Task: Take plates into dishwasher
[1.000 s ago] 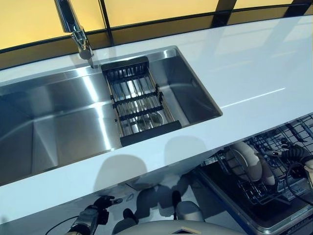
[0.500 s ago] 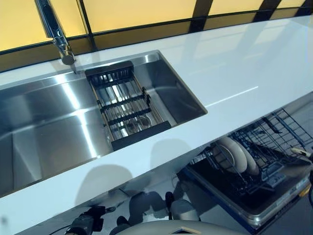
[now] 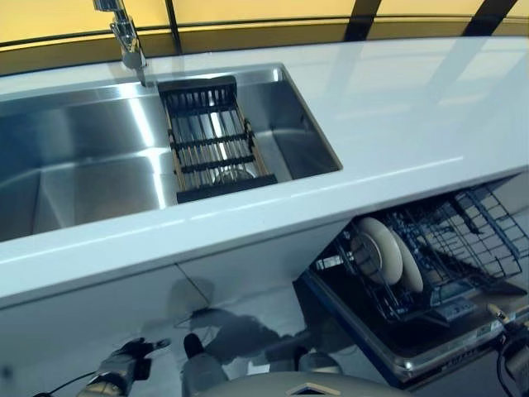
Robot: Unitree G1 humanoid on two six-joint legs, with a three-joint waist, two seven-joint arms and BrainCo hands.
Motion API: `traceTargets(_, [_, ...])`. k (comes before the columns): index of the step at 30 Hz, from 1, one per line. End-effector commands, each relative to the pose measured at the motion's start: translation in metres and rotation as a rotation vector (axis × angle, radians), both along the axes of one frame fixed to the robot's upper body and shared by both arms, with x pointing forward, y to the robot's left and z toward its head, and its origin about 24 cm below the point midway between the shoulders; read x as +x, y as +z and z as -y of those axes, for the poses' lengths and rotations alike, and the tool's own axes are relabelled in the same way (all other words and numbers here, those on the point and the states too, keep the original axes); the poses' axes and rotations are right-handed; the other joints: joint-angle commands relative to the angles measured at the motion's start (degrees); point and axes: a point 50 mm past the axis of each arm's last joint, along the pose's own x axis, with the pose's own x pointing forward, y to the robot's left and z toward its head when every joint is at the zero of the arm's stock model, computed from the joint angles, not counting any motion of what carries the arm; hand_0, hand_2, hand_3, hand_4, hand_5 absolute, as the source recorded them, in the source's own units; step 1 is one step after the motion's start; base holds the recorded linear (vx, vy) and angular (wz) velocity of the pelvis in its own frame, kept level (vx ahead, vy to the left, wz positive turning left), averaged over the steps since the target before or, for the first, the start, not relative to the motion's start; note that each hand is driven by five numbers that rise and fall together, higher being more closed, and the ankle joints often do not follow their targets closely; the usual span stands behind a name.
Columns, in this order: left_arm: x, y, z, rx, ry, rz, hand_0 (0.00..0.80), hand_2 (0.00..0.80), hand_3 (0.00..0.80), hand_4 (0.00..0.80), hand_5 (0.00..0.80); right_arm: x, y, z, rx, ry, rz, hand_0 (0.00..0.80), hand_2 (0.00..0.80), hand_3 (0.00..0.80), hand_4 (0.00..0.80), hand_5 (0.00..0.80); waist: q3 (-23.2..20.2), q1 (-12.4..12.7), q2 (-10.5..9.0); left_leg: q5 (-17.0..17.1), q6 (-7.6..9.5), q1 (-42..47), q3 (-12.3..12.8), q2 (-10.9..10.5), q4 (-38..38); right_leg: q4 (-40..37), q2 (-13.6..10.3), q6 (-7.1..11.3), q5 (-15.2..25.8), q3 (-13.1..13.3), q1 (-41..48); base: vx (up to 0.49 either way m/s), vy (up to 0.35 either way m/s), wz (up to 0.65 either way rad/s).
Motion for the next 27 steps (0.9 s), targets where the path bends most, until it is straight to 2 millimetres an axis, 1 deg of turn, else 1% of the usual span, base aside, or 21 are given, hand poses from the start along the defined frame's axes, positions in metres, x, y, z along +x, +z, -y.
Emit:
traceTargets(1, [0.007, 0.007, -0.014, 0.044, 0.038, 0.050, 0.000, 0.000, 0.000, 0.000, 0.000, 0.009, 0.019, 0.018, -0.015, -0.056, 0.063, 0.000, 0.000, 0.000, 0.000, 0.000, 1.08, 1.74, -2.75, 2.52, 0.14, -5.86, 2.01, 1.27, -2.14, 6.57, 1.93, -2.07, -6.17, 1.61, 3.80, -0.244, -0.138, 0.14])
traceTargets(2, [0.000, 0.004, -0.011, 0.031, 0.046, 0.045, 0.000, 0.000, 0.000, 0.000, 0.000, 0.008, 0.021, 0.022, -0.013, -0.067, 0.058, 0.000, 0.000, 0.000, 0.000, 0.000, 1.26, 1.84, -2.68, 3.29, -0.16, -5.56, 2.53, 1.25, -4.01, 6.23, 2.59, -2.55, -6.16, 1.34, 4.11, -0.252, -0.123, 0.20])
traceTargets(3, [-0.004, 0.002, -0.008, 0.020, 0.042, 0.040, 0.000, 0.000, 0.000, 0.000, 0.000, 0.004, 0.022, 0.025, -0.016, -0.075, 0.047, 0.000, 0.000, 0.000, 0.000, 0.000, 1.50, 1.95, -2.56, 3.55, -0.15, -5.92, 2.85, 0.98, -4.05, 5.95, 3.05, -2.91, -6.10, 0.94, 4.42, -0.290, -0.116, 0.32])
traceTargets(4, [-0.006, 0.000, -0.005, 0.009, 0.030, 0.035, 0.000, 0.000, 0.000, 0.000, 0.000, -0.002, 0.022, 0.029, -0.023, -0.096, 0.039, 0.000, 0.000, 0.000, 0.000, 0.000, 1.91, 1.36, -2.58, 2.75, 0.21, -5.89, 3.79, 0.34, -1.77, 5.94, 3.04, -3.54, -6.03, -0.61, 4.33, -0.367, -0.127, 0.38])
traceTargets(5, [-0.005, 0.000, -0.004, 0.002, 0.021, 0.038, 0.000, 0.000, 0.000, 0.000, 0.000, -0.005, 0.023, 0.032, -0.026, -0.115, 0.044, 0.000, 0.000, 0.000, 0.000, 0.000, 2.07, 0.91, -2.77, 0.18, 1.34, -5.65, 4.01, -0.55, 3.11, 6.07, 2.92, -4.37, -5.14, -1.38, 3.23, -0.418, -0.111, 0.49])
traceTargets(6, [-0.004, -0.001, -0.003, -0.003, 0.013, 0.041, 0.000, 0.000, 0.000, 0.000, 0.000, -0.008, 0.024, 0.034, -0.032, -0.124, 0.049, 0.000, 0.000, 0.000, 0.000, 0.000, 2.05, 0.44, -3.07, -2.93, 2.41, -5.40, 3.59, -1.91, 6.99, 6.29, 2.56, -4.89, -4.31, -1.90, 2.00, -0.454, -0.087, 0.49])
traceTargets(7, [-0.002, 0.000, -0.002, -0.006, 0.006, 0.045, 0.000, 0.000, 0.000, 0.000, 0.000, -0.010, 0.026, 0.038, -0.047, -0.142, 0.051, 0.000, 0.000, 0.000, 0.000, 0.000, 2.01, -0.18, -3.74, -6.97, 3.93, -4.51, 2.90, -3.70, 11.54, 6.36, 1.90, -5.43, -2.93, -2.12, 0.46, -0.417, -0.055, 0.53])
traceTargets(8, [0.001, 0.000, -0.002, -0.008, 0.006, 0.053, 0.000, 0.000, 0.000, 0.000, 0.000, -0.011, 0.030, 0.041, -0.060, -0.150, 0.050, 0.000, 0.000, 0.000, 0.000, 0.000, 1.89, -0.80, -4.36, -10.64, 5.02, -3.48, 2.26, -5.16, 15.66, 6.28, 1.26, -5.63, -1.61, -2.14, -0.86, -0.387, -0.022, 0.48])
traceTargets(9, [0.006, 0.002, -0.002, -0.009, 0.011, 0.062, 0.000, 0.000, 0.000, 0.000, 0.000, -0.012, 0.034, 0.045, -0.070, -0.149, 0.050, 0.000, 0.000, 0.000, 0.000, 0.000, 1.59, -1.56, -4.48, -13.57, 5.89, -1.33, 1.87, -6.85, 17.03, 6.18, 1.02, -5.59, -0.57, -2.08, -2.22, -0.317, 0.021, 0.34])
traceTargets(10, [0.011, 0.003, -0.001, -0.013, 0.017, 0.072, 0.000, 0.000, 0.000, 0.000, 0.000, -0.012, 0.038, 0.049, -0.072, -0.148, 0.049, 0.000, 0.000, 0.000, 0.000, 0.000, 1.27, -2.35, -4.38, -15.25, 6.30, 1.12, 1.51, -8.13, 19.01, 6.22, 0.96, -5.59, 0.11, -1.93, -3.41, -0.265, 0.066, 0.18])
traceTargets(11, [0.015, 0.003, 0.000, -0.020, 0.021, 0.079, 0.000, 0.000, 0.000, 0.000, 0.000, -0.013, 0.041, 0.051, -0.075, -0.146, 0.048, 0.000, 0.000, 0.000, 0.000, 0.000, 0.98, -3.07, -3.85, -15.69, 6.22, 4.02, 0.97, -9.09, 19.30, 6.49, 1.25, -5.69, 0.44, -2.08, -4.40, -0.210, 0.074, 0.13])
traceTargets(12, [0.017, 0.004, 0.001, -0.025, 0.021, 0.085, 0.000, 0.000, 0.000, 0.000, 0.000, -0.013, 0.042, 0.052, -0.078, -0.145, 0.048, 0.000, 0.000, 0.000, 0.000, 0.000, 0.78, -3.42, -3.51, -15.68, 6.06, 5.56, 0.31, -9.57, 19.26, 6.71, 1.49, -5.80, 0.55, -2.09, -4.98, -0.221, 0.129, 0.66])
traceTargets(13, [0.025, 0.004, 0.006, -0.041, 0.019, 0.105, 0.000, 0.000, 0.000, 0.000, 0.000, -0.013, 0.046, 0.054, -0.091, -0.149, 0.046, 0.000, 0.000, 0.000, 0.000, 0.000, 0.37, -4.28, -2.27, -15.17, 5.34, 9.81, -2.58, -10.72, 18.41, 7.61, 2.55, -6.28, 0.48, -2.00, -6.32, -0.200, 0.132, 0.70])
traceTargets(15, [0.031, 0.004, 0.012, -0.055, 0.024, 0.130, 0.000, 0.000, 0.000, 0.000, 0.000, -0.009, 0.051, 0.056, -0.107, -0.135, 0.043, 0.000, 0.000, 0.000, 0.000, 0.000, -0.16, -4.56, -0.96, -15.07, 5.20, 12.89, -8.01, -13.74, 16.02, 8.53, 3.93, -6.70, 0.60, -1.20, -7.69, -0.196, 0.156, 0.30])
traceTargets(16, [0.035, 0.005, 0.014, -0.060, 0.027, 0.140, 0.000, 0.000, 0.000, 0.000, 0.000, -0.005, 0.057, 0.057, -0.117, -0.132, 0.048, 0.000, 0.000, 0.000, 0.000, 0.000, -0.48, -4.83, -0.24, -15.38, 5.20, 14.50, -9.53, -14.79, 14.14, 9.14, 4.73, -6.84, 0.55, -1.08, -8.52, -0.186, 0.165, 0.15])
traceTargets(17, [0.040, 0.006, 0.016, -0.060, 0.027, 0.152, 0.000, 0.000, 0.000, 0.000, 0.000, 0.000, 0.058, 0.055, -0.124, -0.128, 0.051, 0.000, 0.000, 0.000, 0.000, 0.000, -0.42, -4.79, 0.13, -15.84, 5.64, 14.84, -10.12, -15.47, 12.26, 9.73, 5.21, -6.79, 0.68, -1.16, -9.19, -0.175, 0.143, 0.09])
traceTargets(18, [0.045, 0.007, 0.018, -0.059, 0.020, 0.159, 0.000, 0.000, 0.000, 0.000, 0.000, 0.001, 0.058, 0.055, -0.123, -0.130, 0.054, 0.000, 0.000, 0.000, 0.000, 0.000, -0.29, -4.96, 0.07, -16.96, 5.81, 14.85, -9.39, -15.36, 10.96, 10.14, 5.10, -6.62, 0.80, -1.54, -9.83, -0.176, 0.131, -0.19])
traceTargets(19, [0.050, 0.008, 0.019, -0.059, 0.009, 0.165, 0.000, 0.000, 0.000, 0.000, 0.000, 0.002, 0.057, 0.054, -0.122, -0.138, 0.056, 0.000, 0.000, 0.000, 0.000, 0.000, -0.29, -5.23, -0.08, -18.89, 6.22, 15.48, -8.59, -15.57, 9.30, 10.61, 4.68, -6.24, 1.26, -2.00, -10.99, -0.208, 0.144, -0.36])
traceTargets(20, [0.055, 0.010, 0.021, -0.057, -0.002, 0.169, 0.000, 0.000, 0.000, 0.000, 0.000, 0.006, 0.055, 0.052, -0.119, -0.150, 0.047, 0.000, 0.000, 0.000, 0.000, 0.000, -0.03, -5.38, -0.14, -20.25, 7.03, 16.00, -8.88, -16.41, 6.84, 11.66, 4.01, -5.26, 2.61, -2.34, -12.93, -0.214, 0.149, -0.13])
traceTargets(22, [0.055, 0.009, 0.021, -0.050, -0.012, 0.161, 0.000, 0.000, 0.000, 0.000, 0.000, 0.009, 0.052, 0.049, -0.113, -0.158, 0.031, 0.000, 0.000, 0.000, 0.000, 0.000, 0.34, -5.77, 0.02, -20.12, 7.83, 15.89, -8.84, -17.13, 4.69, 12.76, 3.66, -4.31, 3.84, -2.07, -15.27, -0.194, 0.146, 0.26])
traceTargets(27, [0.048, 0.007, 0.020, -0.040, 0.013, 0.141, 0.000, 0.000, 0.000, 0.000, 0.000, 0.006, 0.050, 0.048, -0.106, -0.166, 0.006, 0.000, 0.000, 0.000, 0.000, 0.000, 1.04, -6.29, -0.24, -19.78, 9.38, 14.94, -8.61, -18.68, 2.37, 12.92, 3.51, -3.04, 5.94, -0.87, -17.32, -0.177, 0.146, 0.06])
